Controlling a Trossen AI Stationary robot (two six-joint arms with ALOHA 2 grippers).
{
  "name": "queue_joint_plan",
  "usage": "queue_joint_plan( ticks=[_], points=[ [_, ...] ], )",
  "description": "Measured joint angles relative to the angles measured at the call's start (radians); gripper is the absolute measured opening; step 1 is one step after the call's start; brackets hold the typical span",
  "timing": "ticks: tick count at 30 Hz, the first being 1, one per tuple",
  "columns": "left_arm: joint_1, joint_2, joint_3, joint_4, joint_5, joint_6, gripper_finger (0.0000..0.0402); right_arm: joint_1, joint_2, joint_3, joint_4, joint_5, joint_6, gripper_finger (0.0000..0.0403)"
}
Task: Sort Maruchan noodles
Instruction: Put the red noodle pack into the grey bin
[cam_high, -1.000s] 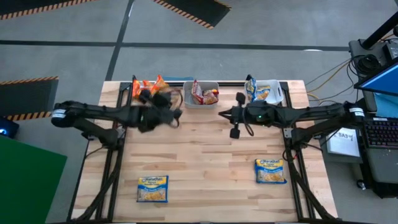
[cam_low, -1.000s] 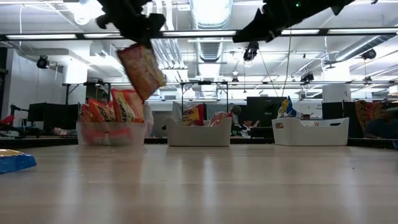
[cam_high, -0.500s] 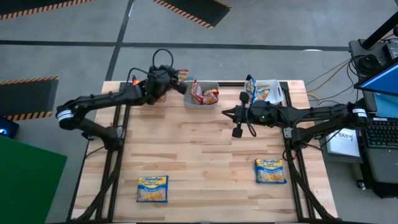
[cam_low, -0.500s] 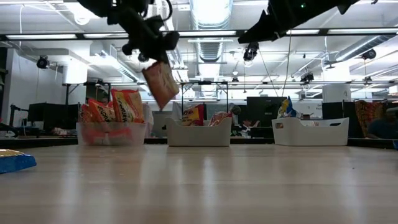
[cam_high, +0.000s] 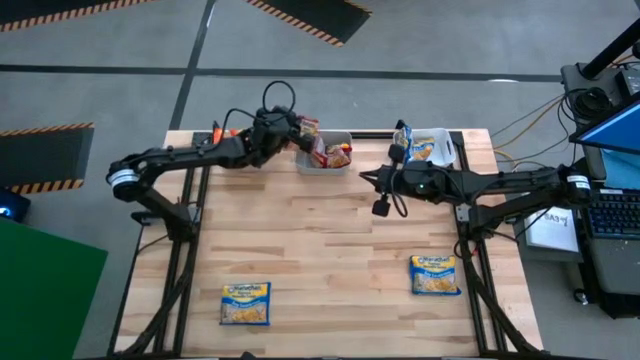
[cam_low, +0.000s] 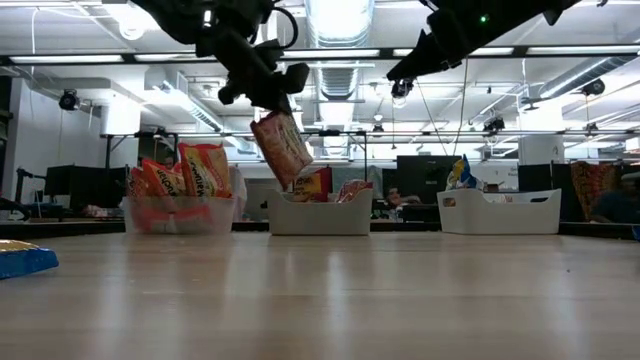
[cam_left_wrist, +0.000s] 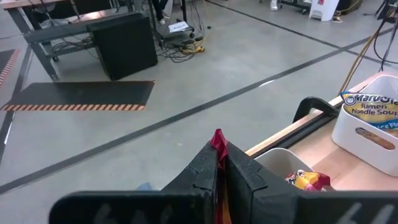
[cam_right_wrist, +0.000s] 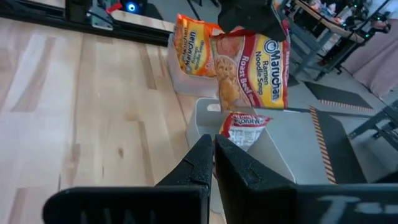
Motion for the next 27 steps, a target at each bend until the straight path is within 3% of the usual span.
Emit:
queue_joint_plan(
  ticks=[17, 23, 27],
  points=[
    [0.000, 0.166, 0.133, -0.129, 0.006, -0.170, 0.0000, -0.025, 0.000, -0.005, -0.013, 0.001, 0.008, 0.0009],
    [0.005, 0.204, 0.203, -0.277, -0.028, -0.199, 0.0000, -0.032, 0.000, -0.005, -0.013, 0.001, 0.008, 0.0009],
    [-0.009, 0.220, 0.228, -0.370, 0.011, -0.247, 0.0000, -0.033, 0.000, -0.005, -0.013, 0.001, 0.008, 0.0009]
  ],
)
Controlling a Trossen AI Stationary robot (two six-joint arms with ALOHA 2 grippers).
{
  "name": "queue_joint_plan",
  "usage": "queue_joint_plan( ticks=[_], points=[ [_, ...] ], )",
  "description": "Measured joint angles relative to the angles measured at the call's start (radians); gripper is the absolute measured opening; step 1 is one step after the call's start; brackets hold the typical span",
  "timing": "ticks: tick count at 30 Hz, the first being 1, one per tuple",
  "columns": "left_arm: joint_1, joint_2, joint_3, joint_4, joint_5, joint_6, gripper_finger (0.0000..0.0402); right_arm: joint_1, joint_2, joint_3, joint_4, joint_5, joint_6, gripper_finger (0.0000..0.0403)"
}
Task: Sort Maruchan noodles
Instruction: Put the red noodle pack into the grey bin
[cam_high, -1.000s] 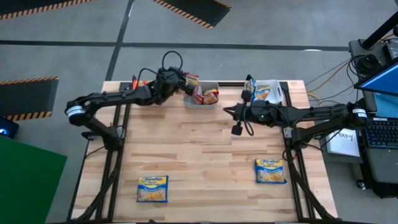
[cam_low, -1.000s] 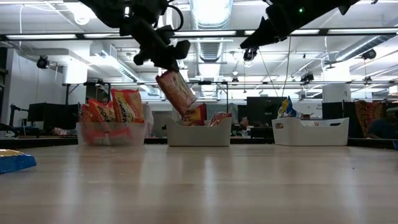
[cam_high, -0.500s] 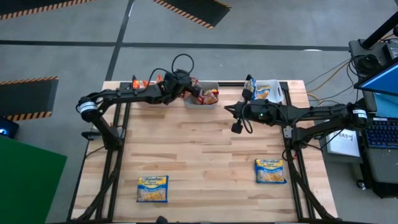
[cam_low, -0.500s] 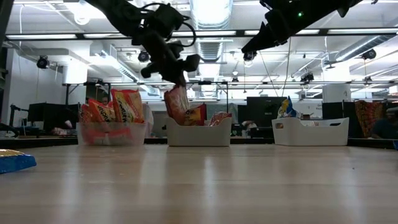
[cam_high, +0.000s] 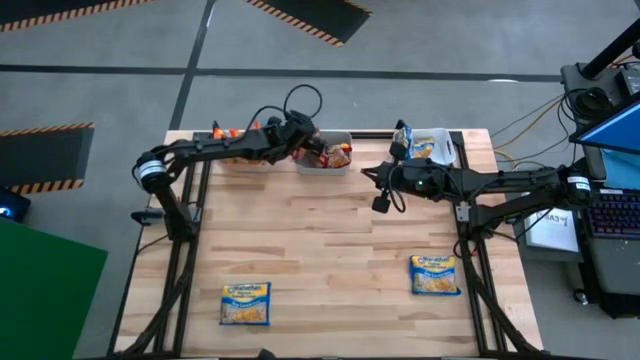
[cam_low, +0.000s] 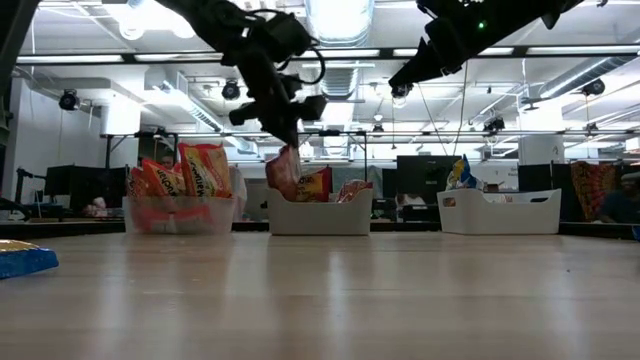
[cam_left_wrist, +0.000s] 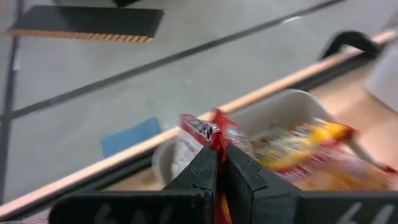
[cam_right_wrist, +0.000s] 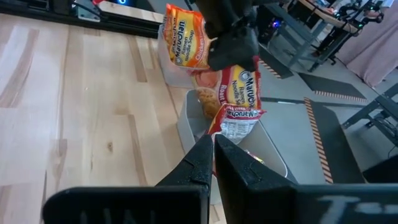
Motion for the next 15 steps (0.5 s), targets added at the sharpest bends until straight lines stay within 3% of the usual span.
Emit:
queue_joint_plan(
  ticks=[5, 15],
  points=[
    [-0.040, 0.000, 0.030, -0.023, 0.008, 0.038, 0.0000, -0.002, 0.000, 0.000, 0.000, -0.001, 0.000, 0.0009],
    [-0.001, 0.024, 0.020, -0.064, 0.006, 0.007, 0.0000, -0.004, 0.000, 0.000, -0.001, -0.001, 0.008, 0.0009]
  ],
)
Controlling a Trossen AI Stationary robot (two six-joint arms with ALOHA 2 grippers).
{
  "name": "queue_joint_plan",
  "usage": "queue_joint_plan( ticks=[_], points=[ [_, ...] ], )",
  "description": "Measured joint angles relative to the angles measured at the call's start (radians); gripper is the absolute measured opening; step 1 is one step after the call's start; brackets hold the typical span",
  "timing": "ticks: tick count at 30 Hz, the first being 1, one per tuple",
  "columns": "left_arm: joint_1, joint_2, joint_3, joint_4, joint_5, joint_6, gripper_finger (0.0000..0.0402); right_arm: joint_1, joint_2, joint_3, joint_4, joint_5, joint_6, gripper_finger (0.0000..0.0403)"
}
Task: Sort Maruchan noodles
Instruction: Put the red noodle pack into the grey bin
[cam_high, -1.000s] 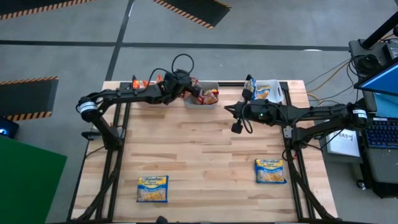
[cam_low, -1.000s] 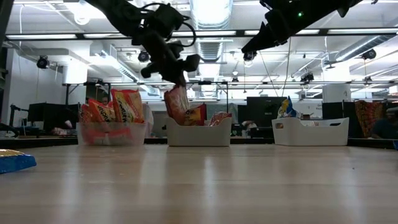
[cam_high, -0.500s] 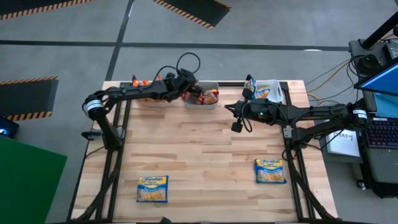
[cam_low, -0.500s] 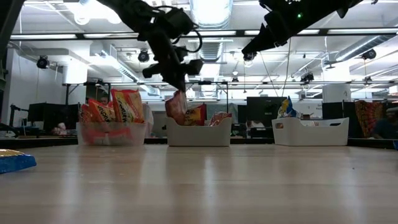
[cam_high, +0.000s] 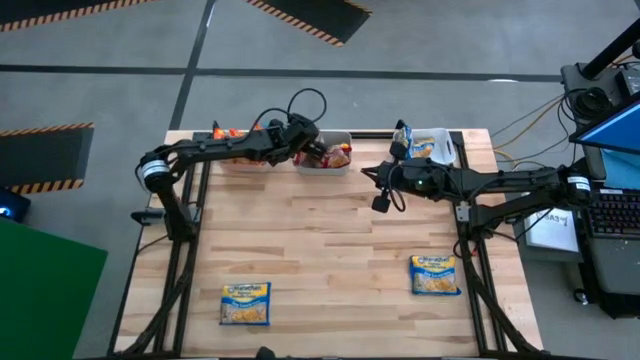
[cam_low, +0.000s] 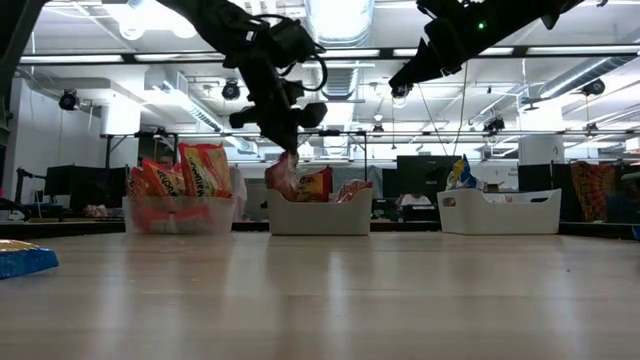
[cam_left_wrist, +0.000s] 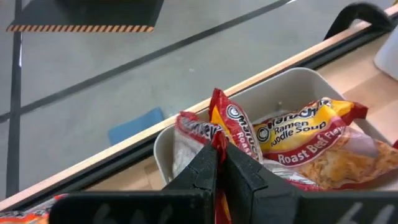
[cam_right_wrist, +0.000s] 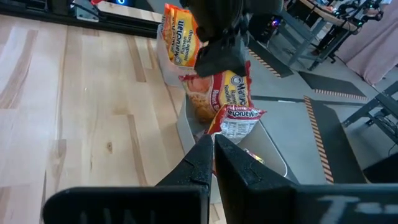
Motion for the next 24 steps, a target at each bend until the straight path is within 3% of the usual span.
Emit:
queue_joint_plan(
  ticks=[6, 9, 13, 17, 24],
  points=[
    [0.000, 0.008, 0.018, -0.001, 0.000, 0.050, 0.0040, 0.000, 0.000, 0.000, -0.003, 0.000, 0.000, 0.0009],
    [0.000, 0.008, 0.021, -0.001, -0.008, 0.086, 0.0079, 0.000, 0.000, 0.000, -0.004, 0.000, 0.000, 0.0009],
    [0.002, 0.008, 0.021, -0.002, -0.102, 0.135, 0.0140, 0.000, 0.000, 0.000, -0.004, 0.000, 0.001, 0.0009],
    [-0.011, -0.008, 0.025, -0.005, -0.104, 0.242, 0.0185, 0.000, 0.000, 0.000, -0.006, 0.000, 0.001, 0.0009],
    [0.012, 0.025, 0.002, 0.072, -0.111, 0.343, 0.0185, 0.000, 0.000, 0.000, -0.005, 0.000, 0.000, 0.0009]
  ],
)
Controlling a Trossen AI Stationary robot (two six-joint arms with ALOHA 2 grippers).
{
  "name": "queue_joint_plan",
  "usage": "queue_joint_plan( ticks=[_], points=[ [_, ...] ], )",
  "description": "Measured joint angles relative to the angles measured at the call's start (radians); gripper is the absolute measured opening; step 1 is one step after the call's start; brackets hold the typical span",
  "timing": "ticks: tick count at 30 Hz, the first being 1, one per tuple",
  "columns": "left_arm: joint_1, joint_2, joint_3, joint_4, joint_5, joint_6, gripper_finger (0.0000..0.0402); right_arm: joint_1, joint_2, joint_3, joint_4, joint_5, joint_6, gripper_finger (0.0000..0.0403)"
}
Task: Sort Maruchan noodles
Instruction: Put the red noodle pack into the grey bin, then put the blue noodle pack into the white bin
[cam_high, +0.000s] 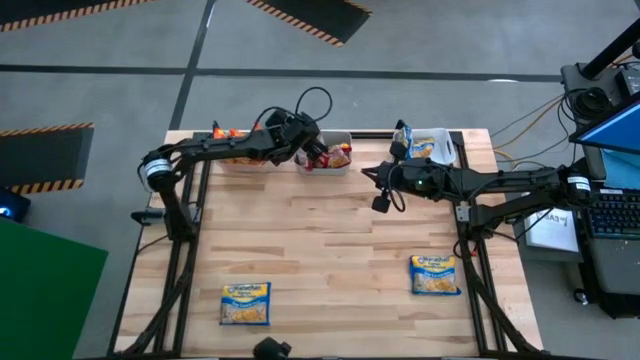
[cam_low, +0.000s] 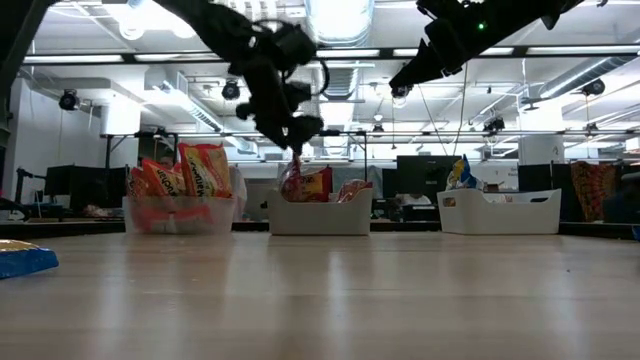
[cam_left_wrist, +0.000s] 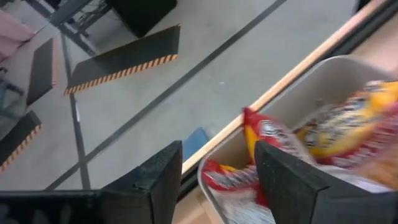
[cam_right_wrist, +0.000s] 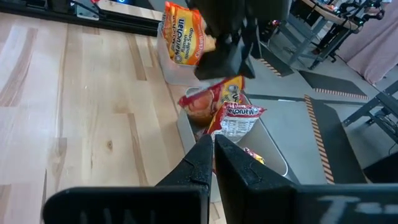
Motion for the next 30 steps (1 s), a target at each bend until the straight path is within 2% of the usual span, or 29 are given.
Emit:
queue_joint_plan(
  ticks=[9, 13, 18, 23, 26, 30],
  points=[
    [0.084, 0.135, 0.004, 0.028, -0.002, -0.008, 0.0156, 0.000, 0.000, 0.000, 0.003, 0.000, 0.000, 0.0009],
    [0.092, 0.154, 0.006, 0.037, -0.004, -0.011, 0.0151, 0.000, 0.000, 0.000, 0.003, 0.000, 0.000, 0.0009],
    [0.066, 0.074, 0.006, 0.015, -0.024, 0.037, 0.0151, 0.001, 0.000, 0.000, 0.003, 0.000, 0.027, 0.0009],
    [-0.012, -0.068, -0.005, -0.069, -0.029, 0.052, 0.0151, 0.002, 0.000, 0.000, 0.001, -0.012, 0.155, 0.0009],
    [-0.092, -0.174, -0.053, -0.064, -0.029, 0.095, 0.0151, 0.006, 0.000, 0.000, -0.026, -0.130, 0.280, 0.0009],
    [-0.210, -0.323, -0.179, -0.038, 0.066, 0.129, 0.0151, 0.008, 0.002, 0.000, -0.065, -0.415, 0.494, 0.0009]
  ],
)
